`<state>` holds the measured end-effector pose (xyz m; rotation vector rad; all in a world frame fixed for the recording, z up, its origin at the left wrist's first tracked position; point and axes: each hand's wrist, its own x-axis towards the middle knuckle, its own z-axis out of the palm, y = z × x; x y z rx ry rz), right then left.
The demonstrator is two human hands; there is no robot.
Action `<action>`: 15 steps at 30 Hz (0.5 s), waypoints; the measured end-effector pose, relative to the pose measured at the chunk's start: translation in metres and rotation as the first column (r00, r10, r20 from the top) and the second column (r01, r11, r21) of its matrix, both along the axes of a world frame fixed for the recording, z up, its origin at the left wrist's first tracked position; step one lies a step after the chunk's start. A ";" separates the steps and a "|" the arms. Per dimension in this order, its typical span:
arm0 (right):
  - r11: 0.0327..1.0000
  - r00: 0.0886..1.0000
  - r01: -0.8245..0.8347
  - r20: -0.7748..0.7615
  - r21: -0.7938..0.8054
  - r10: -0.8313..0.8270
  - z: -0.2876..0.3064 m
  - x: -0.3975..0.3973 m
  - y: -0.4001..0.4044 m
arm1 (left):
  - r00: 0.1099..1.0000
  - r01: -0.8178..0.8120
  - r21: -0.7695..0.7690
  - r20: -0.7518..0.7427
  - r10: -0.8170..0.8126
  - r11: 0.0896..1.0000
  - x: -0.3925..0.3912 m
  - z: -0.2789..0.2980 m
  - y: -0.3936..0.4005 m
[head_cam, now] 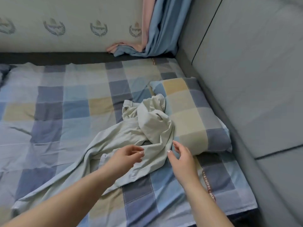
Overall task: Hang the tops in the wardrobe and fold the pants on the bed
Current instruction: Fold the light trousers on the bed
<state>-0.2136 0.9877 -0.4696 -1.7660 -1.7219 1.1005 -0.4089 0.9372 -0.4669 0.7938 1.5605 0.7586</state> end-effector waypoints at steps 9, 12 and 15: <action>0.977 0.893 -0.209 0.399 -0.040 0.207 -0.168 0.003 0.160 | 0.997 -0.021 -0.044 0.069 0.024 0.999 0.017 -0.156 0.148; 0.959 0.816 -0.284 0.519 -0.023 0.254 -0.199 0.007 0.194 | 0.997 -0.050 -0.014 0.061 0.051 0.999 0.031 -0.191 0.179; 0.961 0.816 -0.275 0.523 -0.024 0.246 -0.224 0.007 0.225 | 0.992 -0.122 0.054 -0.033 0.124 0.991 0.035 -0.218 0.208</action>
